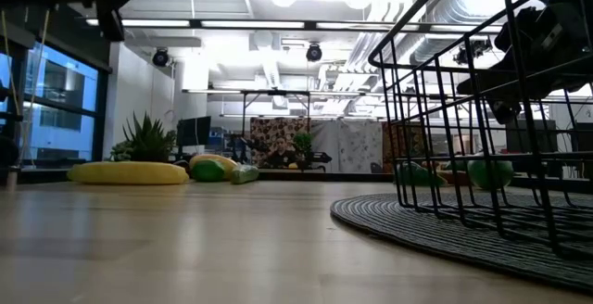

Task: Build produce basket
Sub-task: Put the yellow banana into the black basket

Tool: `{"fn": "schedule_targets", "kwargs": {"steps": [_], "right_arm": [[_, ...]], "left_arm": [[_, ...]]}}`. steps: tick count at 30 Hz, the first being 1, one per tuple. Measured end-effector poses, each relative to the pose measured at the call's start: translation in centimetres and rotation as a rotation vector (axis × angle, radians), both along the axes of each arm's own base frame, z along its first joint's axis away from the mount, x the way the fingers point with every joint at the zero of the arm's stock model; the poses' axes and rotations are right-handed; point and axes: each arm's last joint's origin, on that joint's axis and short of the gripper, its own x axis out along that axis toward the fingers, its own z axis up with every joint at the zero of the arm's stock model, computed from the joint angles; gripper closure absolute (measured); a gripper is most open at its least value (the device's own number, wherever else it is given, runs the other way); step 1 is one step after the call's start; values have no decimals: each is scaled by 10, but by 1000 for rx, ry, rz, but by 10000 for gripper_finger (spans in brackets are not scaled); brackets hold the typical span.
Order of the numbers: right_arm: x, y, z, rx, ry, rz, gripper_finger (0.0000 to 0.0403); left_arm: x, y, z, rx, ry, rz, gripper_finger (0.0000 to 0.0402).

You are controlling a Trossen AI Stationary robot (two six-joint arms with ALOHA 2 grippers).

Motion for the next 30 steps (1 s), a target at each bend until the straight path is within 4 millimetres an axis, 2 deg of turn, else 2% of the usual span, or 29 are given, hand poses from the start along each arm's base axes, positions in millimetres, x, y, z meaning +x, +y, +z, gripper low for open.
{"fn": "schedule_targets", "kwargs": {"steps": [4,6,8,15,20,26,30], "right_arm": [[0,0,0,0,1,0,402],[0,0,0,0,0,0,402],[0,0,0,0,0,0,402],[0,0,0,0,1,0,402],[0,0,0,0,1,0,402],[0,0,2,-183,-6,17,402],[1,-1,26,1,-270,-21,402]], "left_arm": [[10,1,35,40,193,7,321],[15,1,45,57,286,10,291],[20,2,54,58,309,14,260],[31,3,53,35,343,8,180],[37,4,51,3,344,28,164],[42,4,48,-22,356,25,163],[44,4,46,-25,371,25,163]]}}
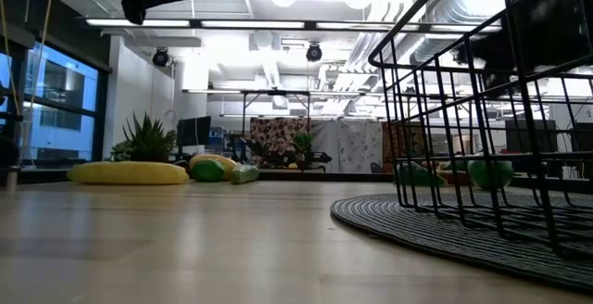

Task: Build produce basket
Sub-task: Put the yellow banana into the black basket

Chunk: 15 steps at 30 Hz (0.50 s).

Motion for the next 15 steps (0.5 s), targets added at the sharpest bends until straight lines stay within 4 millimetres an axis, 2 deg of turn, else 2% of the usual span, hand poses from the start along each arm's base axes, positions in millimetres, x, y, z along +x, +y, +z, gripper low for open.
{"fn": "schedule_targets", "kwargs": {"steps": [4,7,11,15], "right_arm": [[-7,-2,27,79,-302,-70,402],[-14,-4,40,3,-439,-174,402],[-19,-6,49,23,-517,-255,402],[-17,-6,73,7,-475,-252,402]], "left_arm": [[0,0,0,7,2,0,163],[0,0,0,7,2,-1,163],[0,0,0,7,2,-1,163],[0,0,0,7,2,-1,163]]}}
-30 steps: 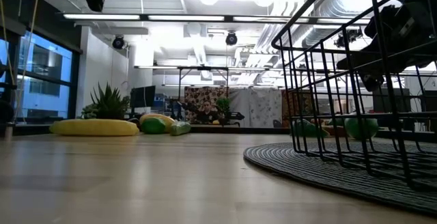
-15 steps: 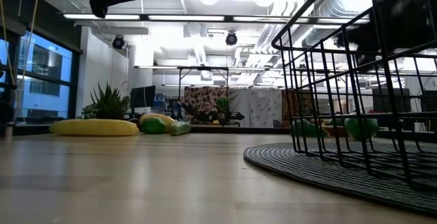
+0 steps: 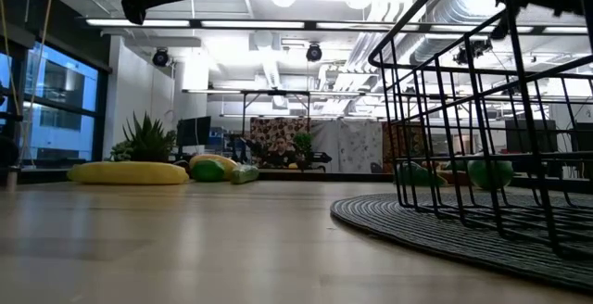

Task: Build produce basket
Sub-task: Put the yellow banana into the black basket

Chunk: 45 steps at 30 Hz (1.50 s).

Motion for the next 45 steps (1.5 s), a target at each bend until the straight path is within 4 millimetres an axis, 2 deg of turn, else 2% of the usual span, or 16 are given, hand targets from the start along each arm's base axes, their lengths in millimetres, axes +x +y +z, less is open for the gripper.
{"fn": "schedule_targets", "kwargs": {"steps": [5,8,11,16,25,30,33,38,45], "right_arm": [[13,0,30,-19,263,-12,402],[19,-1,39,2,436,-9,402],[22,-1,45,16,531,-4,401],[27,0,41,13,604,45,380],[34,0,33,16,683,41,312],[34,3,32,-86,711,120,290],[34,3,32,-95,720,121,308],[34,4,31,-140,738,152,389],[35,5,23,-137,758,184,399]], "left_arm": [[0,0,0,0,0,0,163],[0,0,0,1,0,0,163],[0,0,0,20,8,-2,163],[0,0,0,24,10,-2,163],[0,0,0,24,10,-2,163],[0,0,0,24,10,-2,163],[0,0,0,24,10,-2,163],[0,0,0,24,10,-2,163],[0,0,0,20,8,-2,163]]}}
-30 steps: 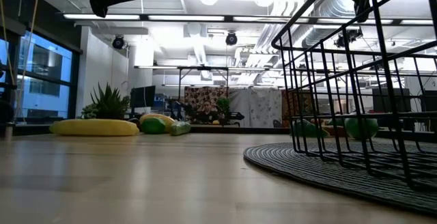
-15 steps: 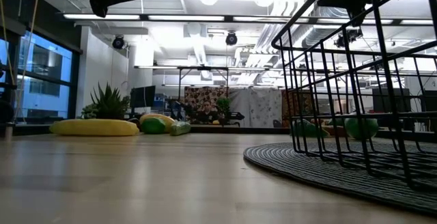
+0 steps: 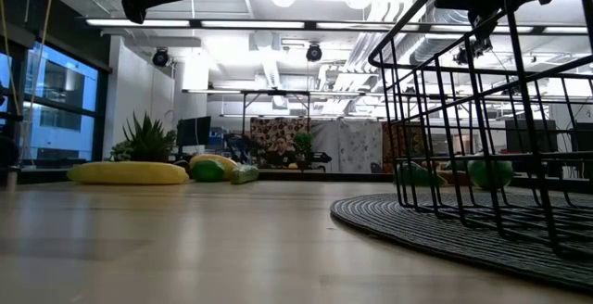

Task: Build produce basket
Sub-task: Put the yellow banana into the black basket

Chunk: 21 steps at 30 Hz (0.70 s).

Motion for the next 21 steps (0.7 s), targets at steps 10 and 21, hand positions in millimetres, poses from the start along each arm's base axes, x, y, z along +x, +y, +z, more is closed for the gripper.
{"fn": "schedule_targets", "kwargs": {"steps": [10,21], "right_arm": [[-4,1,2,-13,-24,16,402],[-4,1,2,-11,-24,30,403]], "left_arm": [[0,0,0,-2,-1,0,163],[2,0,2,0,5,0,163]]}}
